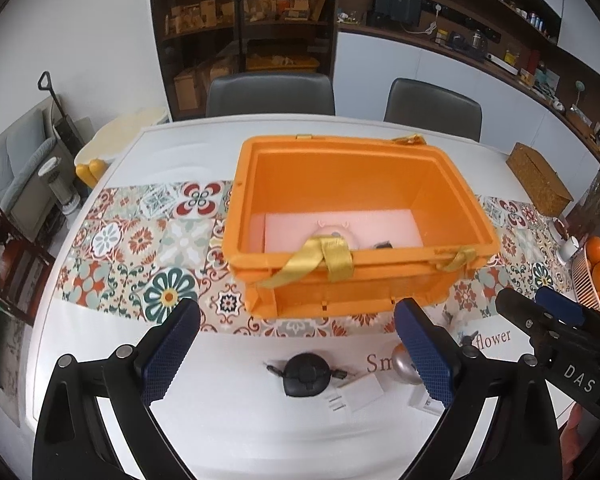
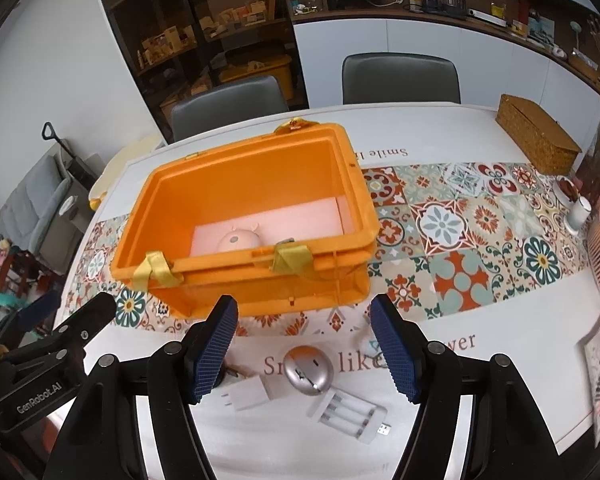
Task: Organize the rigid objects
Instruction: 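Withdraw both grippers from the crate back over the table objects, then grasp the silver egg-shaped speaker with the right gripper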
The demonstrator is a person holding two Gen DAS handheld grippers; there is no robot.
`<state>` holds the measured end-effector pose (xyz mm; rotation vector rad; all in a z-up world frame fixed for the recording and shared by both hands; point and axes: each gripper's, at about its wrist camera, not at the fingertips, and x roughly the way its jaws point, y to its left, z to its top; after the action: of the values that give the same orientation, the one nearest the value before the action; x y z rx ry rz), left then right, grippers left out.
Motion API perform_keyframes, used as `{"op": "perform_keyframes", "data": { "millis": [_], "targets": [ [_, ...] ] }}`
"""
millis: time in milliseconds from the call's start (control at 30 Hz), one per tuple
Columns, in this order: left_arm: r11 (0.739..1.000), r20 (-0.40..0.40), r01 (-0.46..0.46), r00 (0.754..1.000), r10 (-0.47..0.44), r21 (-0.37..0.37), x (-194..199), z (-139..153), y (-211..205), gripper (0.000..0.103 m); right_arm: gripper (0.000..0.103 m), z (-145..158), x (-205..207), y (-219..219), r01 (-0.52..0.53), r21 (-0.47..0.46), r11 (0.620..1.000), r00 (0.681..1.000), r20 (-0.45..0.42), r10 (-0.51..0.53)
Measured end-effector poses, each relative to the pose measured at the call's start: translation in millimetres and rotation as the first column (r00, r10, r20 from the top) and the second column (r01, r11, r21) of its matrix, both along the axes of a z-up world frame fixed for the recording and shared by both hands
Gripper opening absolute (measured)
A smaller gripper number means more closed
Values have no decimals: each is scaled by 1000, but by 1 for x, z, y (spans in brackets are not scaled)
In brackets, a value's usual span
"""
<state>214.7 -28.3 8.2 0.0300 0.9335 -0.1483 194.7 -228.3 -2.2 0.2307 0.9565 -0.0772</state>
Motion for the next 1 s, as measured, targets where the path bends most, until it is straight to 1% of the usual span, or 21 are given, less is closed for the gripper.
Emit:
{"op": "perform_keyframes", "data": {
  "millis": [433, 867, 1000],
  "targets": [
    [998, -57, -56, 997, 57, 17, -14, -28, 2, 99, 69, -32, -6, 4, -70, 26, 997, 996, -57, 71],
    [994, -137, -107, 985, 109, 25, -22, -65, 5, 99, 69, -67, -3, 10, -142, 37, 989, 981, -126, 146],
    [993, -175, -114, 978, 118, 34, -23, -80, 6, 99, 69, -80, -1, 13, -161, 35, 986, 975, -152, 165]
  ]
}}
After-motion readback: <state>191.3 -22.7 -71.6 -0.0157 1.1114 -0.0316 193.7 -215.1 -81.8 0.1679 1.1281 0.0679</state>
